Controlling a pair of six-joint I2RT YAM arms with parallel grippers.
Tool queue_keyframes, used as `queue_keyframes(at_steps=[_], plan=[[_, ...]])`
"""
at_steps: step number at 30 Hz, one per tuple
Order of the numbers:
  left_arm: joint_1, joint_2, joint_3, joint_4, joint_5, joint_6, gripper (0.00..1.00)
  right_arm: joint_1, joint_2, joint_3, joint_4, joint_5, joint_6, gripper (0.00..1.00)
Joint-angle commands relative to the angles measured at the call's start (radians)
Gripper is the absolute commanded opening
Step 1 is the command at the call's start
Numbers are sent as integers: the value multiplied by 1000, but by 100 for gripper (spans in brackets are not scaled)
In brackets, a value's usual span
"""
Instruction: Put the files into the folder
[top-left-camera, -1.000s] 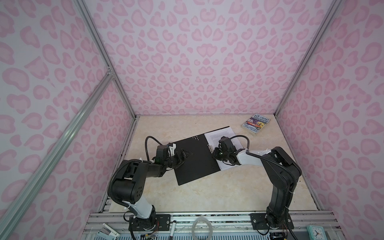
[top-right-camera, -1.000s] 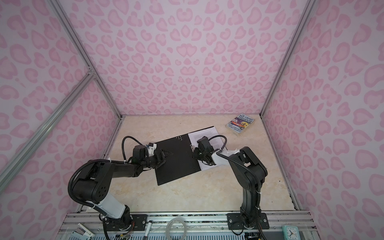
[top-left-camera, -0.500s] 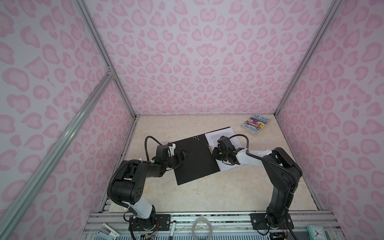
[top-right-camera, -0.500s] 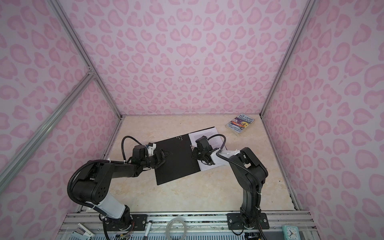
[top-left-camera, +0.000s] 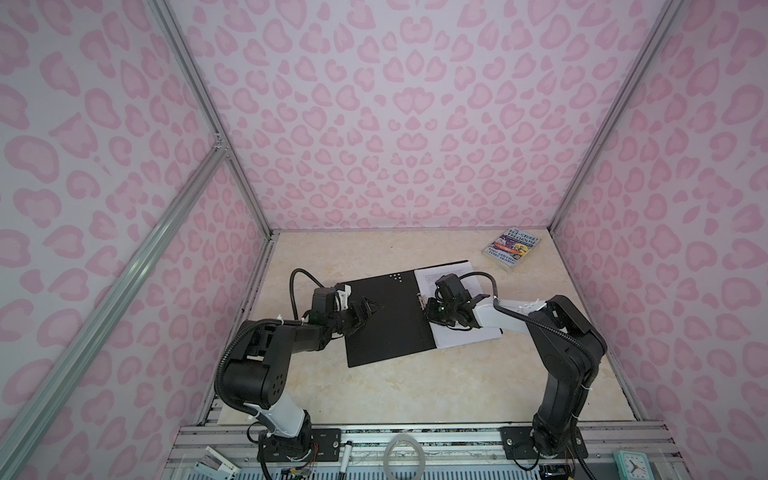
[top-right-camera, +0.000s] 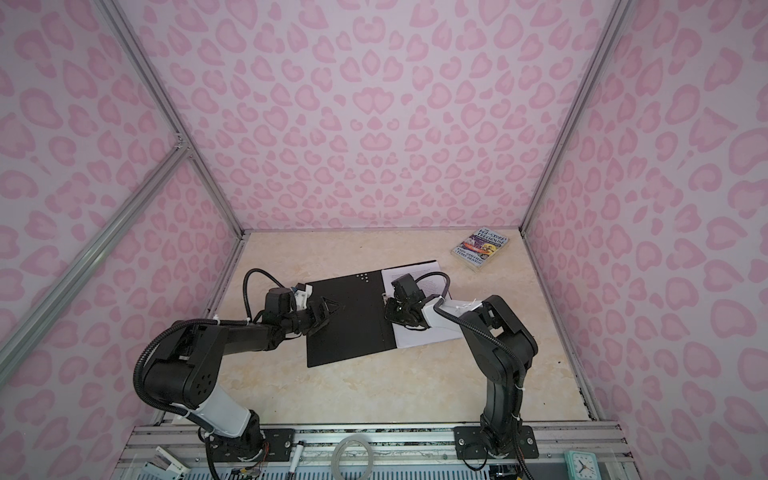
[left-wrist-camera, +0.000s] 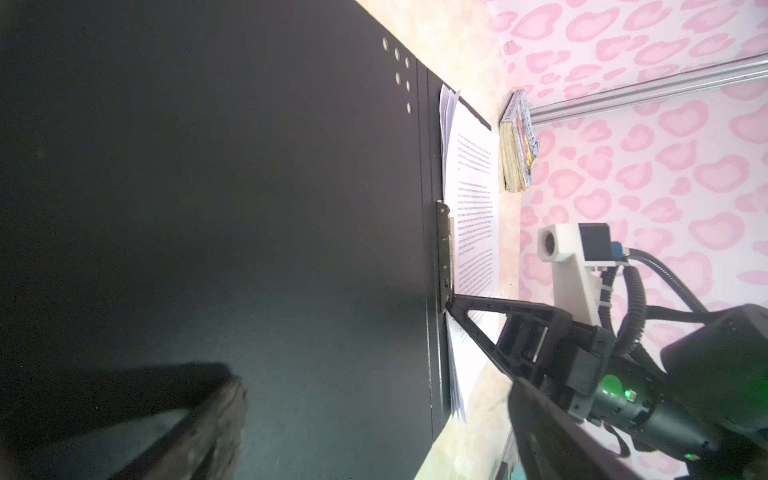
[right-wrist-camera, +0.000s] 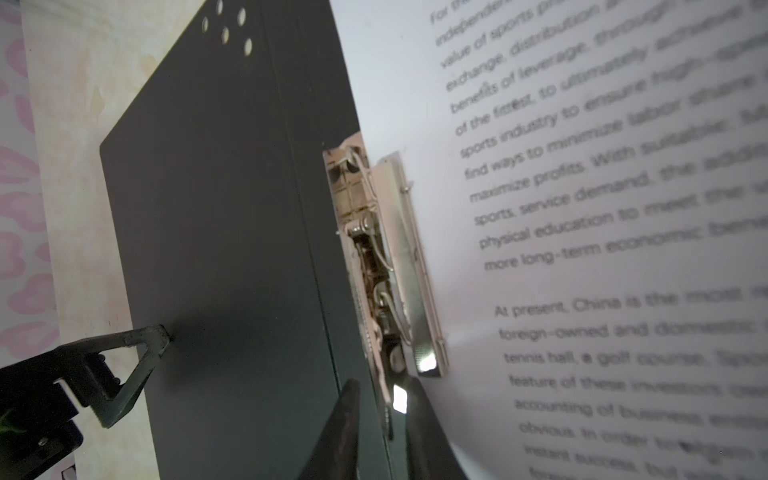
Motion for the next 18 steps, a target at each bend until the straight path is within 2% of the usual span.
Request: queue_keyframes(at_steps=[1,5,8,11,14,18], plan=[[-1,-60,20,-133,41,24,99,-6,-23,35,-41,-4,-59,38],[-1,-221,36,-180,54,19,98,-34,-69,92,-79,-9,-142,50],[2,-352,20,-345,-69,4,98,-107,-122,80,-125,20,-208,63],[5,-446,4,-587,-260,5,97,-234,-179,4,-137,5,-238,68],[9,-536,-61,-664,-313,-7,97,-336,-251,-85,-145,31,-268,75],[13,-593,-101,-710,-325,-13,97,-432,-295,-171,-146,54,-272,76]])
